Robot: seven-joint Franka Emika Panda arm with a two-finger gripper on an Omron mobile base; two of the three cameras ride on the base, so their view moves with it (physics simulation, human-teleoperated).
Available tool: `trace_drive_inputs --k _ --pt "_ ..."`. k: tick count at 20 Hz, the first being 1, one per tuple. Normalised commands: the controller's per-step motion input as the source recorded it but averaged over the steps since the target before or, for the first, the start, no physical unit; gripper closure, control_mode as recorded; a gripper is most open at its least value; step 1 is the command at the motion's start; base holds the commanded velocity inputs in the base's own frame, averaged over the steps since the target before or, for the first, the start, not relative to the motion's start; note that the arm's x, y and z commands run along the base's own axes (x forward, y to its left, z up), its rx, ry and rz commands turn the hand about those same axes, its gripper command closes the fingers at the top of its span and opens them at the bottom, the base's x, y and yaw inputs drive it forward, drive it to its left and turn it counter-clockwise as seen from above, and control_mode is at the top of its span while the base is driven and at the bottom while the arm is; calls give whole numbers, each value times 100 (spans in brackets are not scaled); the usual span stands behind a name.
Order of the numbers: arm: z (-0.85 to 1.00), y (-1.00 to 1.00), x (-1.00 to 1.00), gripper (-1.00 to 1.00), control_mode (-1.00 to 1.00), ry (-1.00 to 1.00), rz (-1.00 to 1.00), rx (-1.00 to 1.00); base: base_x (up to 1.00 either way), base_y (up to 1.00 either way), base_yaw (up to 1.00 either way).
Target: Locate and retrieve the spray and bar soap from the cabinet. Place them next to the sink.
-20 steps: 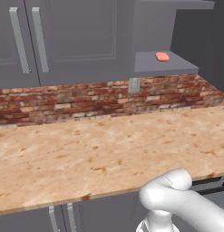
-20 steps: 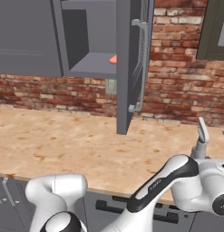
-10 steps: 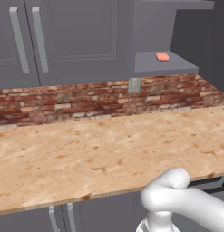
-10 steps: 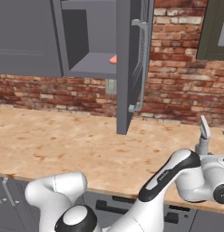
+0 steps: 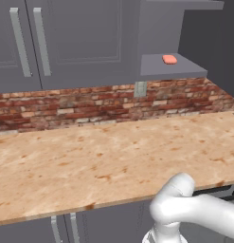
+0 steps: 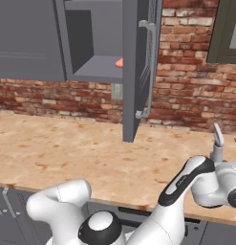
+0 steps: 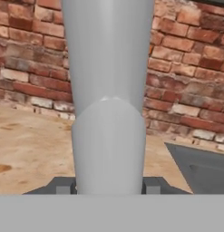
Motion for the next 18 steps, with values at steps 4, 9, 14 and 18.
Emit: trace_drive_inputs --k 4,9,14,18 --pt "-24 -28 29 100 -100 2 0 0 0 0 0" --pt "-18 -29 23 100 -100 0 0 0 0 0 0" --pt "-15 -26 17 100 -100 0 0 0 0 0 0" --pt "-16 -27 18 100 -100 1 0 0 0 0 0"
